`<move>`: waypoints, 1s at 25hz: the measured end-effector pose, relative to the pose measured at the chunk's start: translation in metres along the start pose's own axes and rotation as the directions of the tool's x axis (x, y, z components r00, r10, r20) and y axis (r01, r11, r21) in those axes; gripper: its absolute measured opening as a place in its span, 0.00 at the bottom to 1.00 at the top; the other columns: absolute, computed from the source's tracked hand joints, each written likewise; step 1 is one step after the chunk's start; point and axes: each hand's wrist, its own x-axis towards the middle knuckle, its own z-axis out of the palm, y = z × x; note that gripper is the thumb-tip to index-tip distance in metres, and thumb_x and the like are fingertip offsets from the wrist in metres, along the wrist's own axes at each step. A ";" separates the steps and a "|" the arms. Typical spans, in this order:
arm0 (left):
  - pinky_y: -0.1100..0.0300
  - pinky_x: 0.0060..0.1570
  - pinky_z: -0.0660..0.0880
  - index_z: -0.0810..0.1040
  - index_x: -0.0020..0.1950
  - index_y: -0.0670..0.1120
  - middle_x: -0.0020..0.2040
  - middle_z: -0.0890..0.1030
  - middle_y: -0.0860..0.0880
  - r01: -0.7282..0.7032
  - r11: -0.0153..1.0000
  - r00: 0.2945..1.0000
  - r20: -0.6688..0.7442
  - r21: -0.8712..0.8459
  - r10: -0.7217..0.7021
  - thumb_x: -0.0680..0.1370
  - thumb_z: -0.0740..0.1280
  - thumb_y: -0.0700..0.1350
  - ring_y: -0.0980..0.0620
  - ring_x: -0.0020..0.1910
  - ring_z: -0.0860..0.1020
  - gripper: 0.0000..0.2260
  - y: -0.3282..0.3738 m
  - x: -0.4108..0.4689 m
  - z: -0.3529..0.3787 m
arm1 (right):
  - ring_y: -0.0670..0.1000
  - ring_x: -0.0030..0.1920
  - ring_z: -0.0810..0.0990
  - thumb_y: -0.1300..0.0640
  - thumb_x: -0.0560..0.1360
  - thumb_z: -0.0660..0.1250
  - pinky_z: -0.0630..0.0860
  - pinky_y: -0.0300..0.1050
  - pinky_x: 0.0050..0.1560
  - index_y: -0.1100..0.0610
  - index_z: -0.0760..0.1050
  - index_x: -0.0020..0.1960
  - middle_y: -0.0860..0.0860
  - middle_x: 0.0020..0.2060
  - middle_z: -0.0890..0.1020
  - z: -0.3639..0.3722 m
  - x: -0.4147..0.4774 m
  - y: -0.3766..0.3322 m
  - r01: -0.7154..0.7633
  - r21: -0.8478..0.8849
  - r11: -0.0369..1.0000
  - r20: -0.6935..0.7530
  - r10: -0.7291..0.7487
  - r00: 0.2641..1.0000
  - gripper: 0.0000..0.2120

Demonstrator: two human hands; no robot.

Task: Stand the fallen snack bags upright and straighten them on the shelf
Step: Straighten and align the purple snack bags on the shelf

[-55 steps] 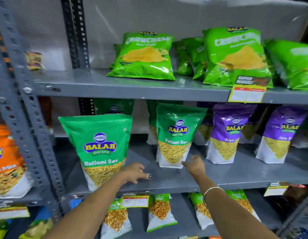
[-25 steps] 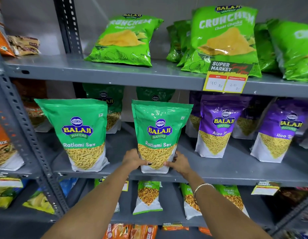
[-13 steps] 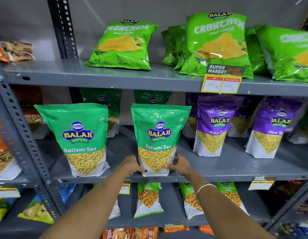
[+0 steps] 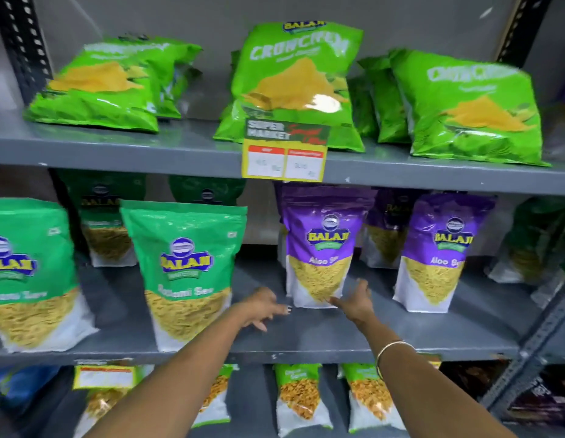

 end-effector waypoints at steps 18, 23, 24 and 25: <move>0.43 0.60 0.76 0.78 0.57 0.40 0.58 0.82 0.41 -0.145 0.951 0.903 -0.430 -0.275 0.013 0.48 0.76 0.57 0.43 0.56 0.81 0.40 -0.002 0.061 0.066 | 0.56 0.54 0.76 0.61 0.62 0.78 0.74 0.57 0.61 0.56 0.66 0.50 0.58 0.53 0.78 -0.026 0.028 0.040 0.062 0.189 0.980 0.349 -0.126 0.929 0.25; 0.49 0.61 0.75 0.77 0.58 0.39 0.60 0.81 0.41 -0.099 0.976 0.897 -0.443 -0.195 0.002 0.64 0.78 0.43 0.44 0.59 0.79 0.25 0.029 -0.002 0.079 | 0.52 0.54 0.74 0.58 0.64 0.77 0.73 0.51 0.60 0.62 0.67 0.61 0.54 0.54 0.76 -0.038 -0.004 0.044 0.074 0.158 0.985 0.325 -0.122 0.938 0.31; 0.49 0.61 0.75 0.77 0.59 0.40 0.60 0.81 0.42 -0.081 0.982 0.894 -0.449 -0.172 -0.005 0.65 0.78 0.44 0.44 0.60 0.79 0.25 0.030 -0.006 0.080 | 0.54 0.56 0.75 0.59 0.64 0.77 0.73 0.52 0.62 0.62 0.66 0.63 0.56 0.56 0.77 -0.039 -0.007 0.044 0.064 0.172 0.983 0.330 -0.119 0.937 0.32; 0.49 0.61 0.74 0.77 0.59 0.41 0.61 0.81 0.43 -0.057 0.989 0.890 -0.455 -0.133 -0.010 0.65 0.78 0.47 0.43 0.61 0.78 0.25 0.029 -0.007 0.080 | 0.56 0.58 0.76 0.60 0.64 0.77 0.74 0.52 0.63 0.62 0.66 0.64 0.57 0.58 0.77 -0.040 -0.009 0.045 0.053 0.192 0.980 0.343 -0.117 0.932 0.32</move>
